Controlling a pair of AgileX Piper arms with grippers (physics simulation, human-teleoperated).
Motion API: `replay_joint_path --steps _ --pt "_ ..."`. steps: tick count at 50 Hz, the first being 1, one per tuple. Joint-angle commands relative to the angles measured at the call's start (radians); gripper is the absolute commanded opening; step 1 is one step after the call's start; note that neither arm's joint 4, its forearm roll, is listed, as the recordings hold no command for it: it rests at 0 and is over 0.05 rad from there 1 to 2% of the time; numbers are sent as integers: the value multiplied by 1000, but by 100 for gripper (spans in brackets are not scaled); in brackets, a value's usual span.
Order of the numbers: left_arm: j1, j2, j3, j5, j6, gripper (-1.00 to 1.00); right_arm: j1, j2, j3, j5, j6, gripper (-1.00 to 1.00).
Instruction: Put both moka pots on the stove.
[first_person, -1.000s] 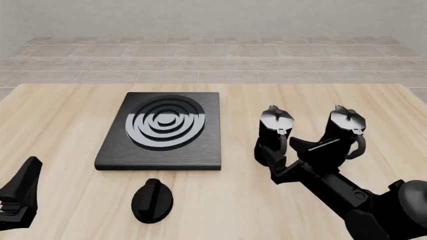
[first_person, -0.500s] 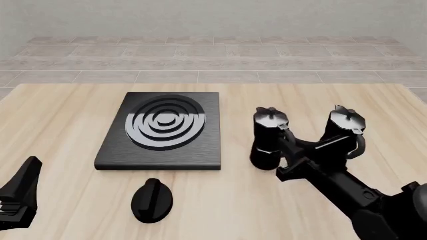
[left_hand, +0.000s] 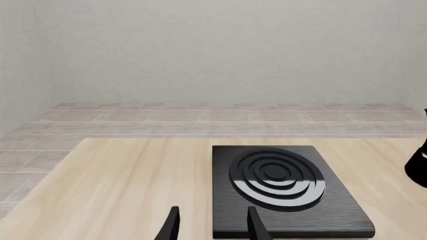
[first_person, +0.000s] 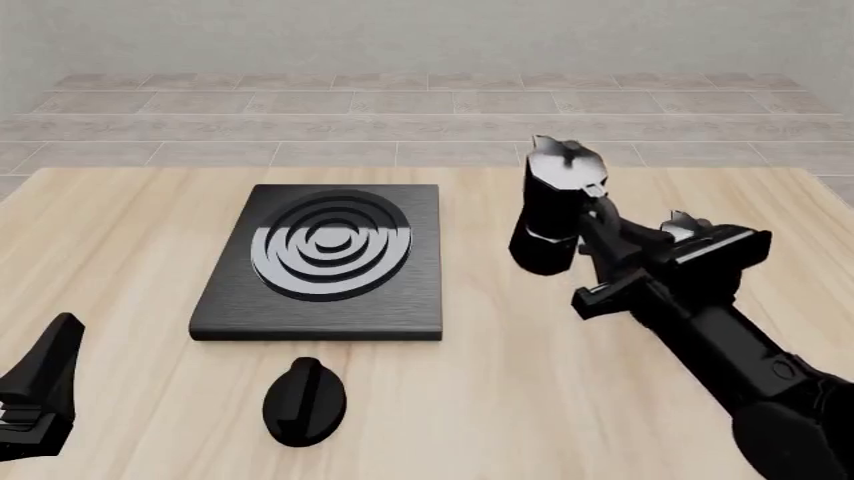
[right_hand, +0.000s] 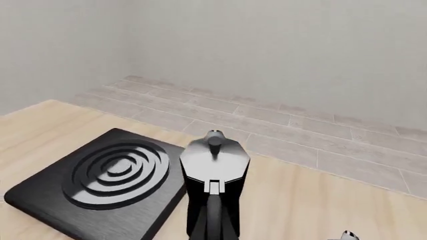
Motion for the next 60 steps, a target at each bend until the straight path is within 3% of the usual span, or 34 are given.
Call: replay_joint_path --steps 1,34,60 --pt "0 0 0 0 0 100 19 -2 -88 -32 -16 -100" --pt "0 0 0 0 0 100 181 142 -368 7 24 -100" --pt "0 0 0 0 0 100 311 317 -585 41 -1 -100"
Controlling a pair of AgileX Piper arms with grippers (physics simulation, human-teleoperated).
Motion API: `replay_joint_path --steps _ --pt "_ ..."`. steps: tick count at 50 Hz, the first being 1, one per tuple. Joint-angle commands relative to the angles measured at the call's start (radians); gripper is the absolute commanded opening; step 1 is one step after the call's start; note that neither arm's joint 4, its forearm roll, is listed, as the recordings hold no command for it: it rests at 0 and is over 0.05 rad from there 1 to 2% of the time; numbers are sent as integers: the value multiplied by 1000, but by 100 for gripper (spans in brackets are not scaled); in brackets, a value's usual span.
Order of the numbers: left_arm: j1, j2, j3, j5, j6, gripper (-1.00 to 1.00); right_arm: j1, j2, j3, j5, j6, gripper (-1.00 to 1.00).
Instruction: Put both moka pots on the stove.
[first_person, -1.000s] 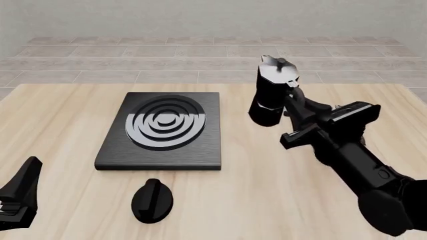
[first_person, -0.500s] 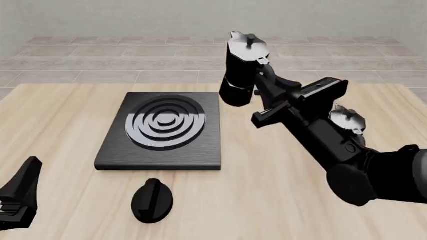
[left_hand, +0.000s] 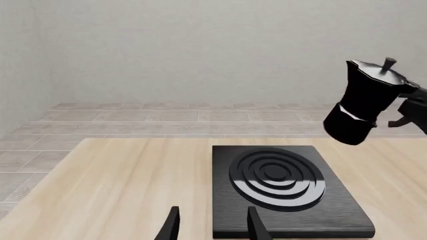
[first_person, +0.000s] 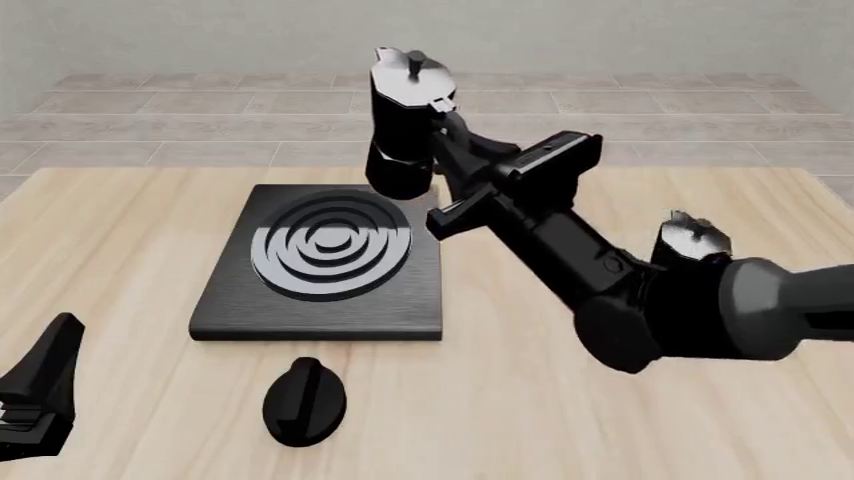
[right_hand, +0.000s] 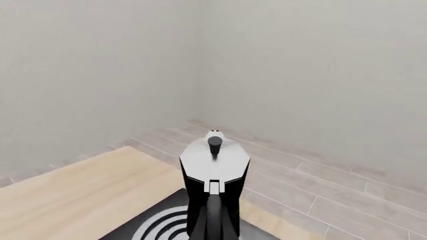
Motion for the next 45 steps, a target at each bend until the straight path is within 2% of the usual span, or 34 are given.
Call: replay_joint_path --steps 1,13,24,29,45 --pt "0 0 0 0 0 100 56 67 -126 11 -4 -100" --pt "0 0 0 0 0 100 91 175 -239 45 38 -100" --pt "0 0 0 0 0 100 138 248 -318 64 45 -100" --pt "0 0 0 0 0 100 144 289 -357 85 63 -100" --pt "0 0 0 0 0 100 144 402 -427 94 64 -100"
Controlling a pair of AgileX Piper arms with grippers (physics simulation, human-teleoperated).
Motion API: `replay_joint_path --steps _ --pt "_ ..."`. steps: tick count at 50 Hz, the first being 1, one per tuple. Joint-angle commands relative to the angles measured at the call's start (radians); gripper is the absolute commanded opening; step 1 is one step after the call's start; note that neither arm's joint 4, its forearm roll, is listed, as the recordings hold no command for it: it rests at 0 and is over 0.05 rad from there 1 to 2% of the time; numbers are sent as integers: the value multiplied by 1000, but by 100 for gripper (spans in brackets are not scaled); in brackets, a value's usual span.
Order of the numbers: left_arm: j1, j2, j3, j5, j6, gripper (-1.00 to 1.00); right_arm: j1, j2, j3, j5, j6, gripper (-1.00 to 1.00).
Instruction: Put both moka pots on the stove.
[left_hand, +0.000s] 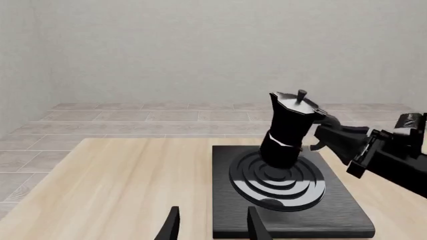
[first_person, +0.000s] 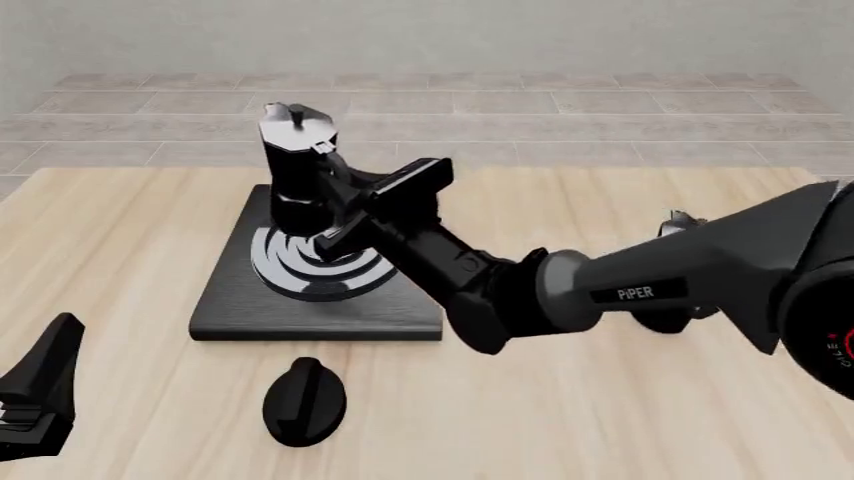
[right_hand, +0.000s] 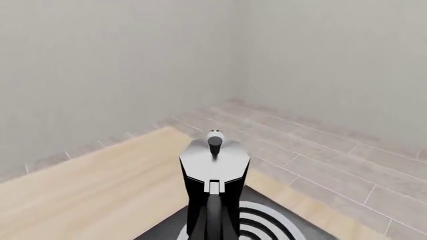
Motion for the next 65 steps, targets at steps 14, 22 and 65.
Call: replay_joint_path --steps 14,22,65 --pt "0 0 0 0 0 100 4 89 -111 9 14 -100" --pt "0 0 0 0 0 100 16 99 -133 17 23 -100" --pt "0 0 0 0 0 100 27 183 -223 68 55 -100"
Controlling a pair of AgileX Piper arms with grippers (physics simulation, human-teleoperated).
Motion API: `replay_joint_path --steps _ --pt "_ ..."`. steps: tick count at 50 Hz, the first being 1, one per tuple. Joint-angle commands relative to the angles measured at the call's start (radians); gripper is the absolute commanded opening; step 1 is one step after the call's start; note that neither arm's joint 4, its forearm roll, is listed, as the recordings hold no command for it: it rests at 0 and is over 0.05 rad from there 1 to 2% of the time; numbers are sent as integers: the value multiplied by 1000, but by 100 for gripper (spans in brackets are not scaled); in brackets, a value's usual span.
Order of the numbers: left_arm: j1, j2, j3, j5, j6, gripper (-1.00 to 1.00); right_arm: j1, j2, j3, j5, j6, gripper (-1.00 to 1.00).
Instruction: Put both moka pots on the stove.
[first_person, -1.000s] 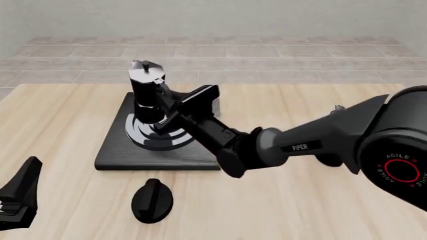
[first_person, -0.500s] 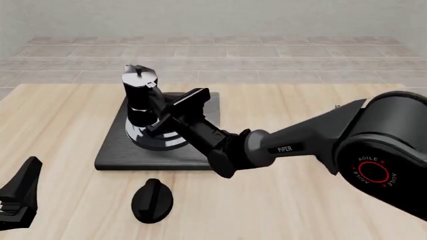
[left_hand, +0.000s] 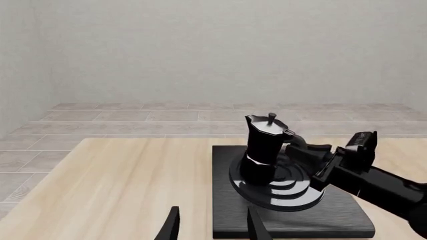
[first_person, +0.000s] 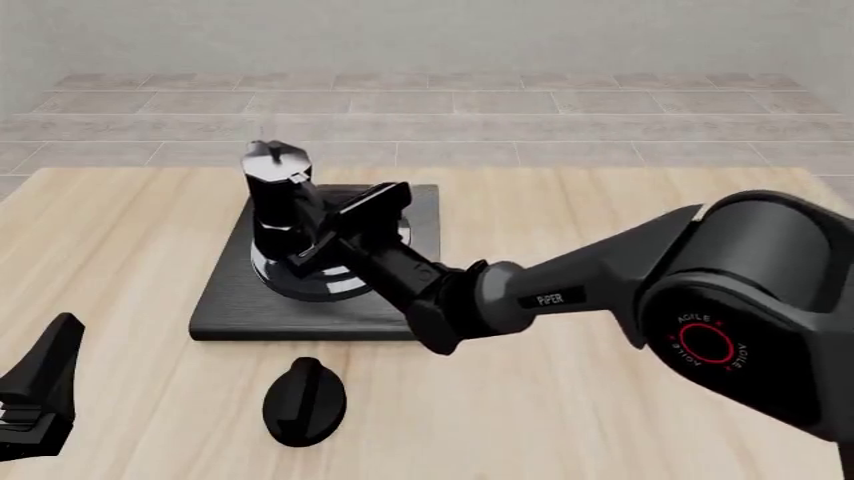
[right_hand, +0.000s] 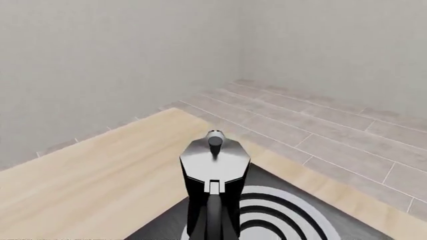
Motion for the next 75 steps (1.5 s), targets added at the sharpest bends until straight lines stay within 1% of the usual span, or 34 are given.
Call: replay_joint_path --steps 1,2,13,19,21,27,33,39,42,43,48,49,55,56,57,59,61,63,64,66,68,71,72,74,75 --pt "0 0 0 0 0 100 7 -18 -36 10 8 -100" --pt "0 0 0 0 0 100 7 -16 -38 12 8 100" --pt "0 0 0 0 0 100 13 -16 -35 18 6 100" --pt "0 0 0 0 0 100 5 -28 -28 25 2 100" --pt "0 0 0 0 0 100 -12 -46 -21 33 -1 100" --pt "0 0 0 0 0 100 -33 -104 37 22 14 100" --pt "0 0 0 0 0 100 -42 -172 119 -11 4 100" --pt "0 0 0 0 0 100 -54 -236 172 -20 12 100" --pt "0 0 0 0 0 100 -60 -275 212 -39 9 100" --pt "0 0 0 0 0 100 -67 -281 214 -35 17 100" --pt "0 0 0 0 0 100 -89 -346 284 -60 20 100" --pt "0 0 0 0 0 100 -88 -360 307 -77 10 100" --pt "0 0 0 0 1 100 -111 -402 339 -77 14 100" --pt "0 0 0 0 -1 100 -122 -426 359 -82 13 100" --pt "0 0 0 0 -1 100 -122 -426 359 -82 13 100" --pt "-1 -3 -6 8 1 100 -118 -458 398 -105 -3 100" --pt "-1 -3 -6 8 0 100 -118 -472 411 -104 1 100" --pt "-1 -3 -6 8 1 100 -123 -489 427 -117 -14 100" --pt "-1 -3 -6 9 0 100 -124 -492 426 -110 -9 100" --pt "-1 -3 -6 9 0 100 -132 -512 449 -123 -23 100" --pt "-1 -3 -7 9 0 100 -157 -536 465 -116 -7 100" --pt "-1 -3 -7 9 0 100 -167 -570 504 -136 -14 100" --pt "-1 -3 -7 10 0 100 -184 -590 519 -125 9 100" --pt "-1 -3 -7 10 0 100 -198 -623 554 -140 1 100" --pt "-1 -3 -8 10 0 100 -213 -640 569 -140 11 100"
